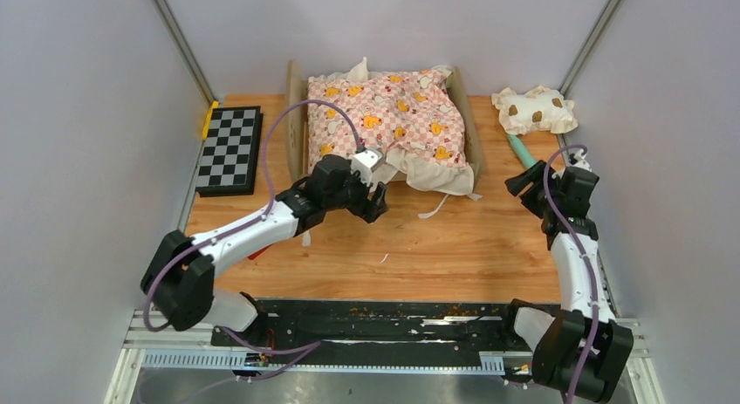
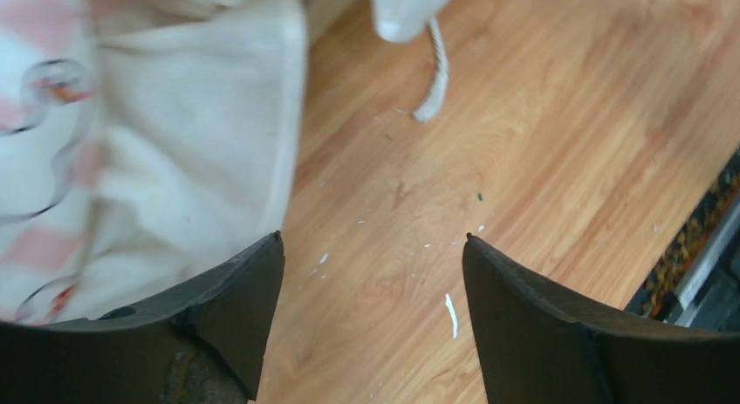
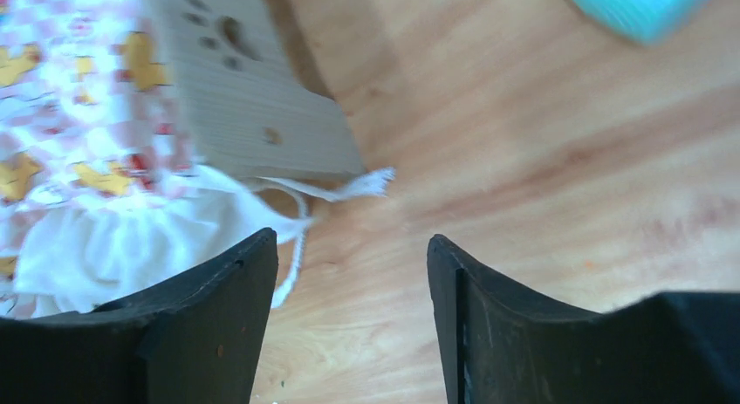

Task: Set up the pet bed
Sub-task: Tie the ropes to the bed frame.

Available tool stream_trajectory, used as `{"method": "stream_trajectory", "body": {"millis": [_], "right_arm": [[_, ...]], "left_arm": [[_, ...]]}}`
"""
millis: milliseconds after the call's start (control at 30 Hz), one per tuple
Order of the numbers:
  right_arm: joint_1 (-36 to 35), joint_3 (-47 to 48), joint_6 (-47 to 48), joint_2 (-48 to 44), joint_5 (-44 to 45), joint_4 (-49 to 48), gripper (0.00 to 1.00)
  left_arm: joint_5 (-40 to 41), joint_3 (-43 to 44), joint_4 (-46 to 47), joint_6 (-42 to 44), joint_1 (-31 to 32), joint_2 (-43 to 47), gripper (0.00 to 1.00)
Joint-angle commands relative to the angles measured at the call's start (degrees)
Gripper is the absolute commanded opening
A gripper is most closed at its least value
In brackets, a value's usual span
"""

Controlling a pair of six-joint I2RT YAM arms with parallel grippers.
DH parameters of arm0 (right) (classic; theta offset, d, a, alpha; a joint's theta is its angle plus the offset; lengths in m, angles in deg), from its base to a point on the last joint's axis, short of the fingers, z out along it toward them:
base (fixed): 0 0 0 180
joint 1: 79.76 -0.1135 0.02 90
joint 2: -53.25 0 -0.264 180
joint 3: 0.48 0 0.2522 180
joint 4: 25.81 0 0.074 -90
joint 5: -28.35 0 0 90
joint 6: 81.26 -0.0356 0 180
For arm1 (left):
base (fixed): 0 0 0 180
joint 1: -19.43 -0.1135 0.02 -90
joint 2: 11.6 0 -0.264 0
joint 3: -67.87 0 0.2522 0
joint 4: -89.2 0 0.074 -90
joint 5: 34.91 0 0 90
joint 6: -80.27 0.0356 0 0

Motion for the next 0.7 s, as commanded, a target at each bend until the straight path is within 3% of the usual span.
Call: {"method": "stream_trajectory", "body": {"millis": [0,100,233,433,667], "right_arm": [[-9.7,10.5,10.3,-3.2,5.0,0.6,0.66],[-20.7,16.2,16.0,-1.0,7.5,1.2,0.69],[-27.1,21.2,18.7,5.2,6.6,-0.8,0.7],[-28.7,27.4,21.4,14.5,7.9,1.4,0.72],[-28.8,28.6,20.6,21.2,9.9,0.1,0.71]], "left_arm": [[19.0,0.2,-6.7,-4.5,-0.1,8.9,0.87],[30.2,3.2,-14.0,-6.7,-0.4,10.7,0.91],[40.9,5.8,-19.5,-8.9,-1.6,12.7,0.98],[44.4,4.9,-17.8,-9.0,-4.9,12.3,1.0],[40.5,3.4,-13.7,-9.7,-8.0,9.2,1.0]]}}
